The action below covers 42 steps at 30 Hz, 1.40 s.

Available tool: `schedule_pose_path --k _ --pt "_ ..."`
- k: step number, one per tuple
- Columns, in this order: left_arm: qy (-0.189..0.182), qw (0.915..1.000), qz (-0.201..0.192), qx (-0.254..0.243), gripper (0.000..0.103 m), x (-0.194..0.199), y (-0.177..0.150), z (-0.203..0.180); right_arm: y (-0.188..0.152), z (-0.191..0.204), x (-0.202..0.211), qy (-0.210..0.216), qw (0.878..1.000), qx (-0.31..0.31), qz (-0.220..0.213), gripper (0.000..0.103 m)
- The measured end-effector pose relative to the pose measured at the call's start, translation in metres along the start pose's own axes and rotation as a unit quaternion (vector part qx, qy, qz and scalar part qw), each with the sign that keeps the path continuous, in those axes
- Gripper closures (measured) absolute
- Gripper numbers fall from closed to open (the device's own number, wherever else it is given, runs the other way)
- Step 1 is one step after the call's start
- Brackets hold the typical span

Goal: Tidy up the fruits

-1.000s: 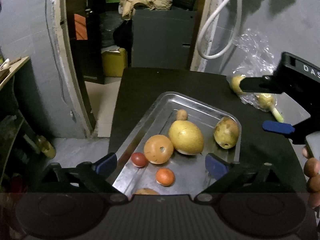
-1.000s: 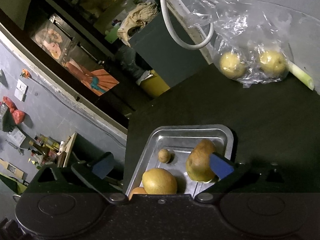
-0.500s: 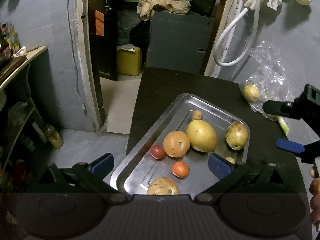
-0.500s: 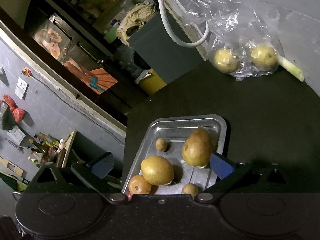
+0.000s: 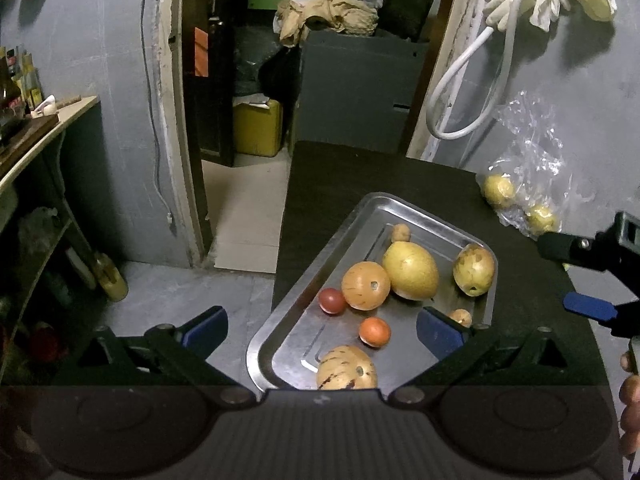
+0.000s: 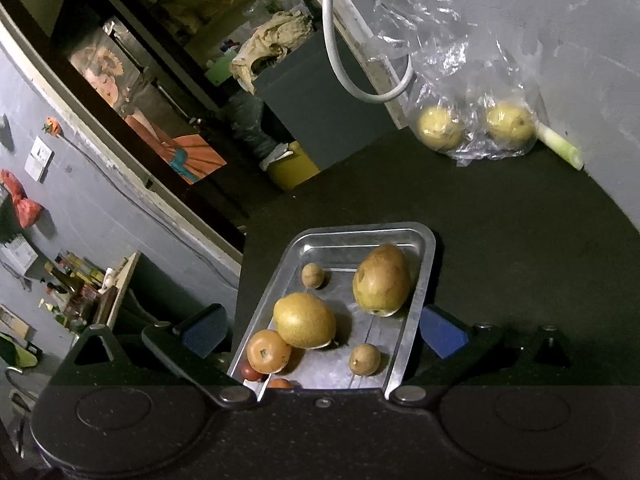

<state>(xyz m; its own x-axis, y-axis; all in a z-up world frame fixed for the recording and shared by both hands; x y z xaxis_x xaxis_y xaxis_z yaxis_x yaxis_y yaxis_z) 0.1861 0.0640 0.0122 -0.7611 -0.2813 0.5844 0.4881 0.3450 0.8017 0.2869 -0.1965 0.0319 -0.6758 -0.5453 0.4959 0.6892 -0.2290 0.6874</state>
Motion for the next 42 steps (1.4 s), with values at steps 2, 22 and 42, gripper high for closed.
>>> schedule_pose_path --k 2,22,42 --pt "-0.005 1.0000 -0.001 0.003 0.001 0.002 0.001 0.004 -0.002 0.004 0.005 -0.004 1.000 0.008 -0.004 0.001" --pt "-0.047 0.9988 -0.009 0.010 0.001 0.030 0.007 0.038 -0.034 0.044 0.056 -0.044 0.997 0.052 -0.044 0.001" --pt "-0.086 0.9960 -0.018 -0.013 0.001 0.066 -0.002 0.056 -0.069 0.067 0.107 -0.070 0.993 0.051 -0.082 0.001"
Point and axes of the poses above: each gripper's, at about its wrist camera, not at the fingertips, and x roughly against the way its jaws point, z to its left, y to its top, the point moved 1 cm from there along -x, roughly the way its jaws point, and after that the axes turned 13 degrees about -z, right-handed, at the moved point
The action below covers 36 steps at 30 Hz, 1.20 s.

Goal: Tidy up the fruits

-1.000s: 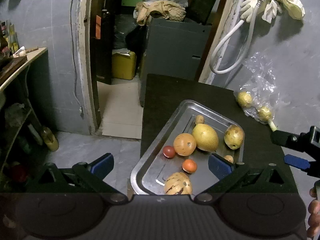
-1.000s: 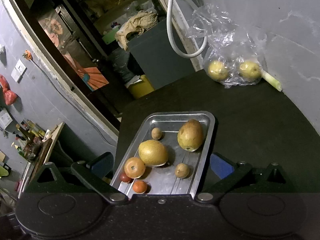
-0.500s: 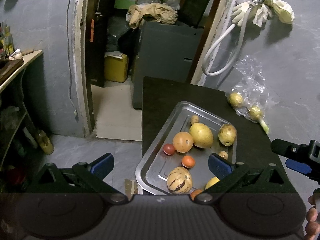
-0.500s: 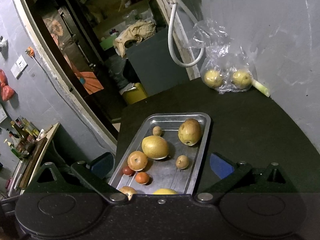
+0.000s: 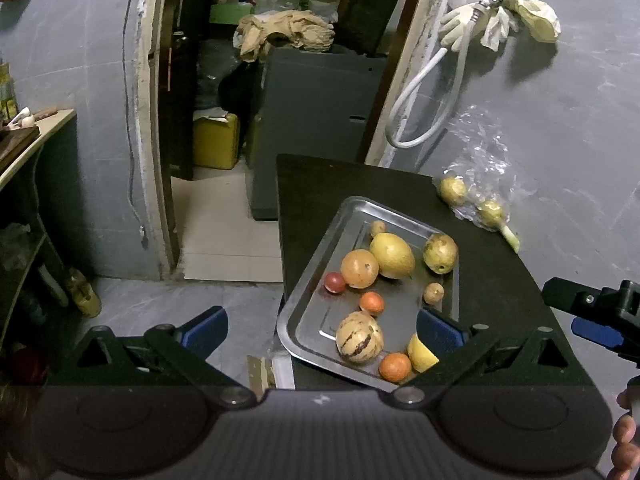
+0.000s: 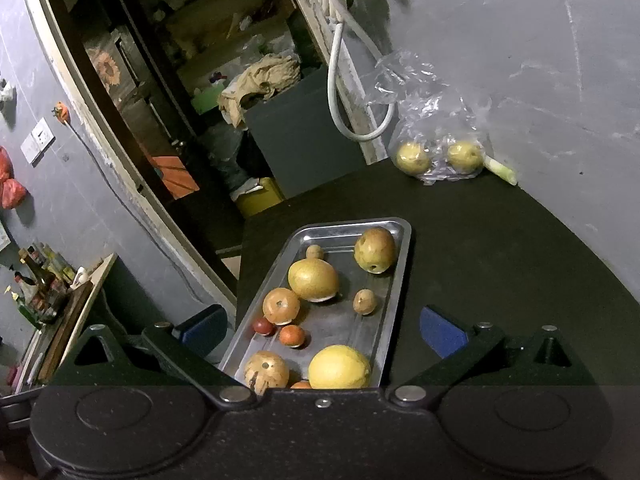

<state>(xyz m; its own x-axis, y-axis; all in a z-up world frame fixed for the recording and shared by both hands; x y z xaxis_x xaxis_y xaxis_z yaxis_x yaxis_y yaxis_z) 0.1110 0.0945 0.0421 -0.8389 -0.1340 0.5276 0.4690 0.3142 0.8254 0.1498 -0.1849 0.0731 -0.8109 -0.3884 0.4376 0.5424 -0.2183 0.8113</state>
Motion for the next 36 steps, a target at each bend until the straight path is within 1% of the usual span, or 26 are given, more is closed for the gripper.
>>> schedule_pose_path --k 10,21,30,36 --pt "-0.014 0.9999 -0.003 -0.008 0.001 0.019 -0.006 0.008 -0.012 0.010 0.025 -0.008 1.000 -0.003 -0.014 0.001" --pt "-0.028 0.9995 0.002 -0.015 0.001 0.032 -0.015 0.016 -0.027 0.018 0.044 -0.017 1.000 0.004 -0.017 0.001" --pt "-0.038 0.9987 -0.003 -0.035 0.001 0.042 -0.020 0.018 -0.040 0.028 0.062 -0.034 0.996 0.071 -0.032 0.001" --pt "-0.047 0.9978 -0.008 -0.047 0.001 0.048 -0.024 0.020 -0.046 0.031 0.072 -0.038 0.995 0.085 -0.039 0.001"
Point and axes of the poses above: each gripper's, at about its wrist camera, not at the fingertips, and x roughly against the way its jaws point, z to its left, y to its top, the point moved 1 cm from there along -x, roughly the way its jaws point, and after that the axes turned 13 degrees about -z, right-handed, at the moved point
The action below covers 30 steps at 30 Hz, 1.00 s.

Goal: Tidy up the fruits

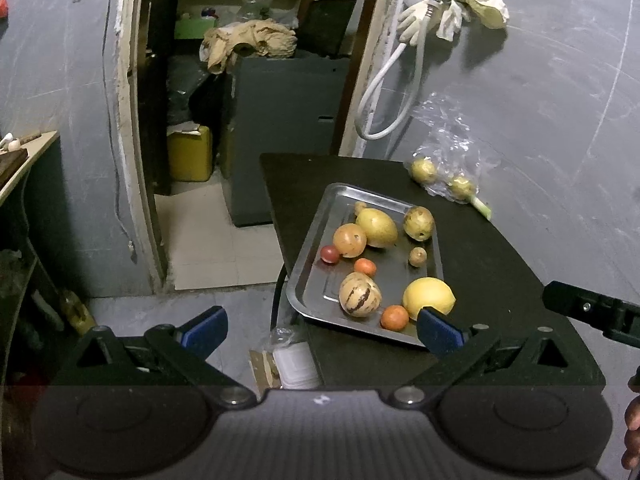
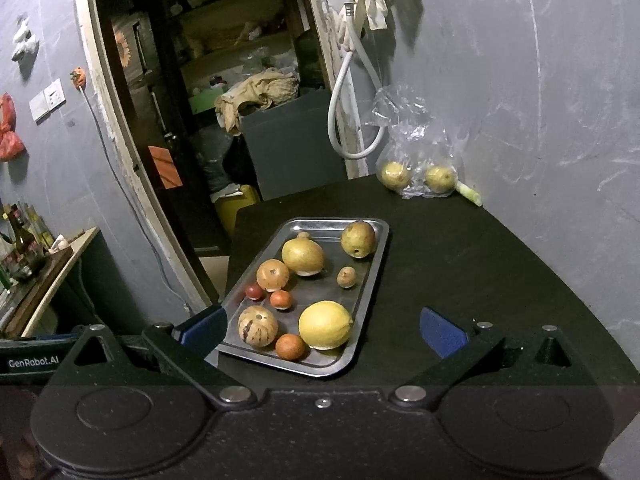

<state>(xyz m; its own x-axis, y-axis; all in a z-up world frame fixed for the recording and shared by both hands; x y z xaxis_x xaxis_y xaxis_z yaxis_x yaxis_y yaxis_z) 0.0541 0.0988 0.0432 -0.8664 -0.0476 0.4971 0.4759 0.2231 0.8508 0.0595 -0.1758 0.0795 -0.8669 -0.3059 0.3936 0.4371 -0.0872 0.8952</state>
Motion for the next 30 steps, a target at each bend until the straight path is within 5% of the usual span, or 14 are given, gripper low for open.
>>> schedule_pose_path --k 15,30 --pt "-0.015 0.9999 0.004 -0.006 0.001 0.013 -0.020 0.000 -0.021 0.002 0.036 -0.041 0.998 0.029 -0.043 0.001" --pt "-0.045 0.9988 -0.022 -0.003 0.001 0.034 -0.043 -0.001 -0.048 0.001 0.061 -0.038 0.996 0.061 -0.049 0.001"
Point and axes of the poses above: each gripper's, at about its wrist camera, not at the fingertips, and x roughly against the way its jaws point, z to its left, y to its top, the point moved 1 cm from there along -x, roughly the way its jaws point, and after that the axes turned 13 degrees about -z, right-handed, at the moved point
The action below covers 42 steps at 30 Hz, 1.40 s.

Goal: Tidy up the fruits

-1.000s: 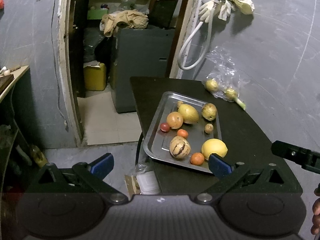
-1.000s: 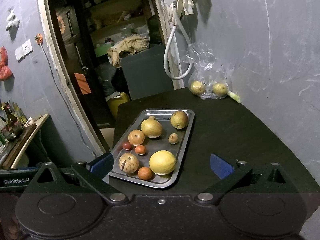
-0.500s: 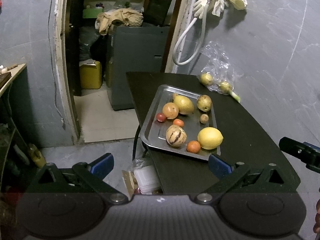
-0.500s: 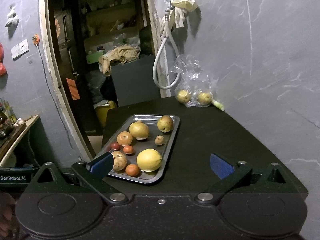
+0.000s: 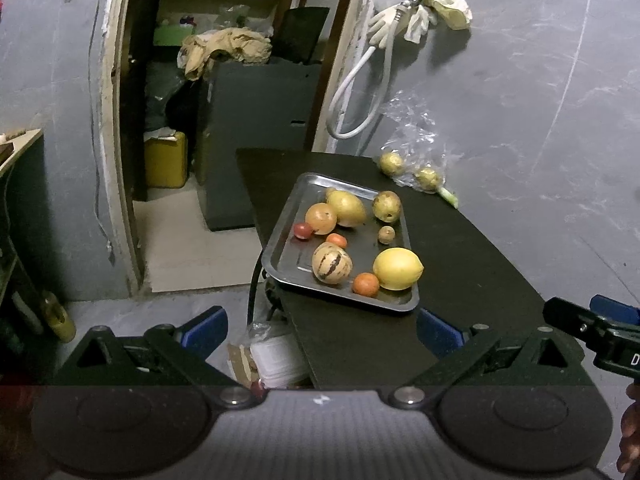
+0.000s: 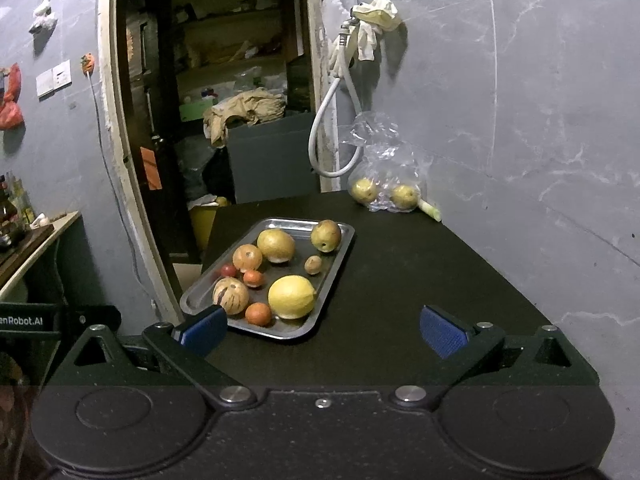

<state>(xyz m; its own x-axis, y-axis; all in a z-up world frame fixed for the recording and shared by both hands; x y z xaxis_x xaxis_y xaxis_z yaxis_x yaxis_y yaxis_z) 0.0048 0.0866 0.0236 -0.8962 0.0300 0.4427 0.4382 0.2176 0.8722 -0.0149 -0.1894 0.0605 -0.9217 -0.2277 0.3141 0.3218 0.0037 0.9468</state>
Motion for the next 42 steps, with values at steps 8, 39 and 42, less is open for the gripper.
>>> schedule_pose_path --k 8,39,42 --pt "-0.004 1.0000 -0.006 -0.001 0.001 0.008 -0.010 0.001 -0.008 0.001 0.012 0.001 1.000 0.012 -0.004 0.001" --pt "-0.014 0.9986 0.000 -0.050 0.001 0.007 -0.042 -0.004 -0.037 -0.005 0.011 0.012 0.998 0.036 0.040 0.001" --pt "-0.015 0.9985 0.005 -0.052 0.001 0.006 -0.045 -0.004 -0.040 -0.005 0.011 0.013 0.998 0.035 0.044 0.001"
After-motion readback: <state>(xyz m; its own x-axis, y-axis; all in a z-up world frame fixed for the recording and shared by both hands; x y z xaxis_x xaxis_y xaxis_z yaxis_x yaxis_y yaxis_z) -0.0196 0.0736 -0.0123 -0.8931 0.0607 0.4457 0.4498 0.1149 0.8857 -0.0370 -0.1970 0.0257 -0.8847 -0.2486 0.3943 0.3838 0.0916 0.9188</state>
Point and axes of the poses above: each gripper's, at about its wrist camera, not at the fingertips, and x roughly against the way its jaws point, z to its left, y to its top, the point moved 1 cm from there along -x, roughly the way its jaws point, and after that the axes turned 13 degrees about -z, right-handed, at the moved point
